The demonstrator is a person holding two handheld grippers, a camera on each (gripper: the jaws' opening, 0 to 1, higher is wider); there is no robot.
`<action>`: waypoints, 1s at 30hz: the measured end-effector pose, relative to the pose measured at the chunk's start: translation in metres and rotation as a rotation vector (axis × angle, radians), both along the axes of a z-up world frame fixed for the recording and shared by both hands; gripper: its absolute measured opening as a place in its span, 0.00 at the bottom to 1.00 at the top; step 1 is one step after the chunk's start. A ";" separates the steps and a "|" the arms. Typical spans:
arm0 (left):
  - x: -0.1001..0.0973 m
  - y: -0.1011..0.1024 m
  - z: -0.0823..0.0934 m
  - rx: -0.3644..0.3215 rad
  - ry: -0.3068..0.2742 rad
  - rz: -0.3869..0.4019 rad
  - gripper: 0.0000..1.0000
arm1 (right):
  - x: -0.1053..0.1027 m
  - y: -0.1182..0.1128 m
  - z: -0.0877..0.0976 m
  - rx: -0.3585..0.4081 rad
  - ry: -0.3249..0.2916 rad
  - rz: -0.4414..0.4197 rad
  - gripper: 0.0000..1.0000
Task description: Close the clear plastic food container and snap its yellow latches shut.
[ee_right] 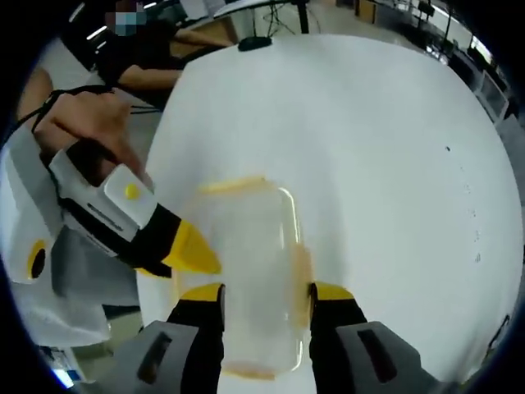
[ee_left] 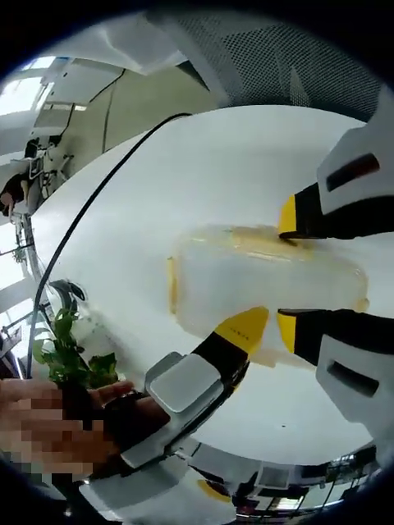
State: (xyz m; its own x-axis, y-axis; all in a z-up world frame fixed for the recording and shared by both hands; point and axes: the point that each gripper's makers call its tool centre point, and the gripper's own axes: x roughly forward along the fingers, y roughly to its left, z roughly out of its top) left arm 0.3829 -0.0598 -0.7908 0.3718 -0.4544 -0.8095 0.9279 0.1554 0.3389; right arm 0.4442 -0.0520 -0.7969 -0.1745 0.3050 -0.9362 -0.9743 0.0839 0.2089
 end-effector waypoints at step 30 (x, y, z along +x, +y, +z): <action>0.001 -0.001 0.001 0.009 -0.032 -0.045 0.32 | -0.008 0.002 0.002 0.058 0.026 -0.040 0.45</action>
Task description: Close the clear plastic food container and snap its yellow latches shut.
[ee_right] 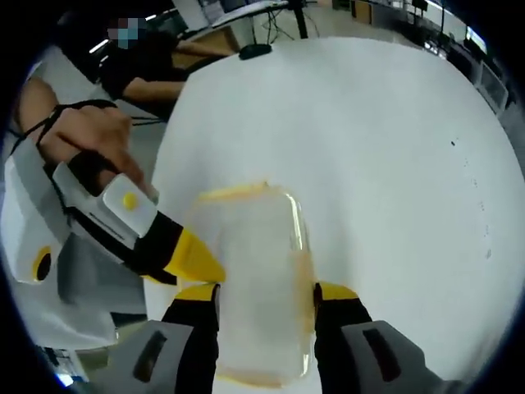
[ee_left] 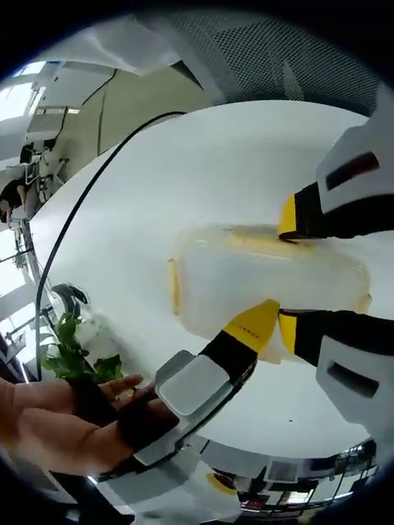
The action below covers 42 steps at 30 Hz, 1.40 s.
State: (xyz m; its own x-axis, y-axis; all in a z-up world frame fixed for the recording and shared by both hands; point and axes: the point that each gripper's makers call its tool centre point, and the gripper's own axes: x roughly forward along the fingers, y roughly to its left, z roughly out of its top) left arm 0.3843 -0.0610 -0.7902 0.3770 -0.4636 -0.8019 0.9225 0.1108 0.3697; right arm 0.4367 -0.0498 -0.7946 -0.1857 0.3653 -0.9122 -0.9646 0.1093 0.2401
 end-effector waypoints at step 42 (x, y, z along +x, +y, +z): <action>-0.003 -0.001 -0.002 0.076 -0.019 -0.027 0.33 | 0.002 0.001 0.003 0.013 -0.110 -0.023 0.44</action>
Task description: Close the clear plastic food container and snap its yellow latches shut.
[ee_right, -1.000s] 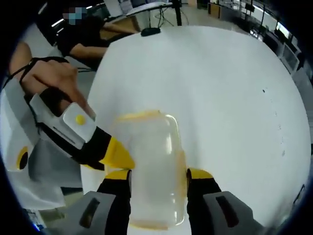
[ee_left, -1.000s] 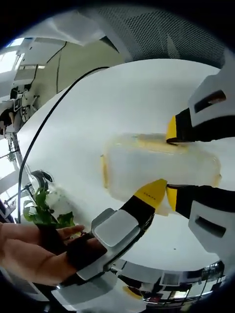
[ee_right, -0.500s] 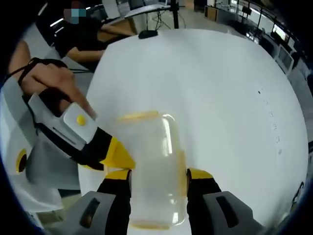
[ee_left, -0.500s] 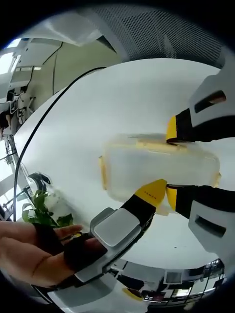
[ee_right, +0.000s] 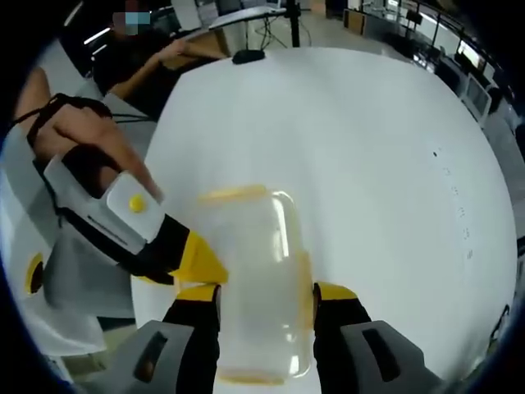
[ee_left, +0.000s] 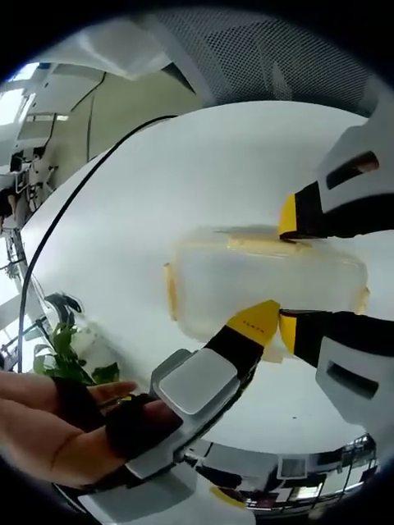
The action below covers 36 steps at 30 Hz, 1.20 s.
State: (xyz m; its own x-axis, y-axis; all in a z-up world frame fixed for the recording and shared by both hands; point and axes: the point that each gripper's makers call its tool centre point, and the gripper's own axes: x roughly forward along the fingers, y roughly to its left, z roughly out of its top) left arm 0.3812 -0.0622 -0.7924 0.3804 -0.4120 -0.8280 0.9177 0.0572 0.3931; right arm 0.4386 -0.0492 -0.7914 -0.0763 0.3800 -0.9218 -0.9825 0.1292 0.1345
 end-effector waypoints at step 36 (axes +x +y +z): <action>0.012 0.016 0.021 -0.096 0.185 0.069 0.60 | 0.001 -0.017 0.017 0.016 -0.073 -0.035 0.50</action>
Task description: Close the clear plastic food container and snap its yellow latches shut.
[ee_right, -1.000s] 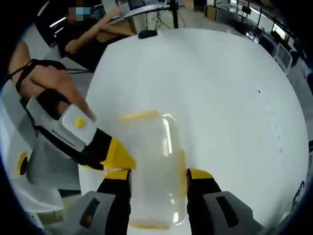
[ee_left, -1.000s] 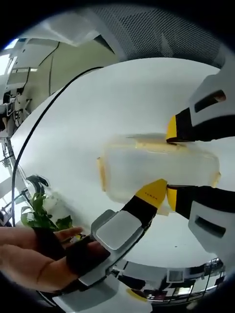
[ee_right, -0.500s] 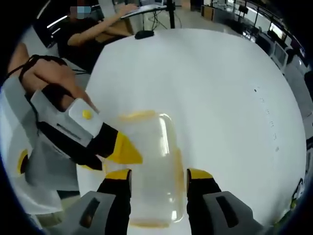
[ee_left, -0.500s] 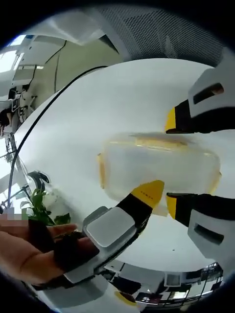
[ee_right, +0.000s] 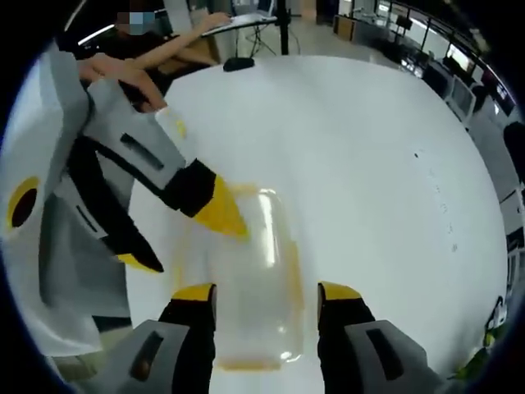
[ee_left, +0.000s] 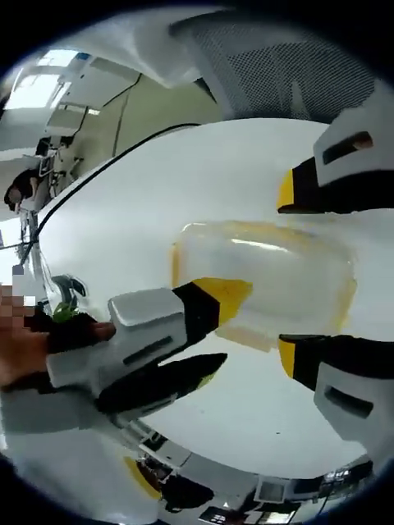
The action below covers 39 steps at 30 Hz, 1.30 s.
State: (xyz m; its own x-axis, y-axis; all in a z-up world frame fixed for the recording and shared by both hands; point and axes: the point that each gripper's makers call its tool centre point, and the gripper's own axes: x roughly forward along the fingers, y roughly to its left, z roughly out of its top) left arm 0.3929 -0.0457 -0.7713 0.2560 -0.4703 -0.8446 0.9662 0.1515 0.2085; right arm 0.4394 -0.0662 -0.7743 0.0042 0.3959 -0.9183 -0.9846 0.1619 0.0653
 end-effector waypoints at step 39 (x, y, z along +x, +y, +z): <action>0.021 0.031 -0.045 0.190 0.059 -0.077 0.93 | -0.032 -0.046 -0.030 -0.140 -0.201 0.066 0.81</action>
State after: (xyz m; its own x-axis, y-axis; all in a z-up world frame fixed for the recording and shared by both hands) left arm 0.4144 -0.0147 -0.8165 0.1734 -0.3170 -0.9324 0.9847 0.0401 0.1695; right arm 0.4073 -0.1126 -0.8044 0.1704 0.2705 -0.9475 -0.9844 0.0905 -0.1512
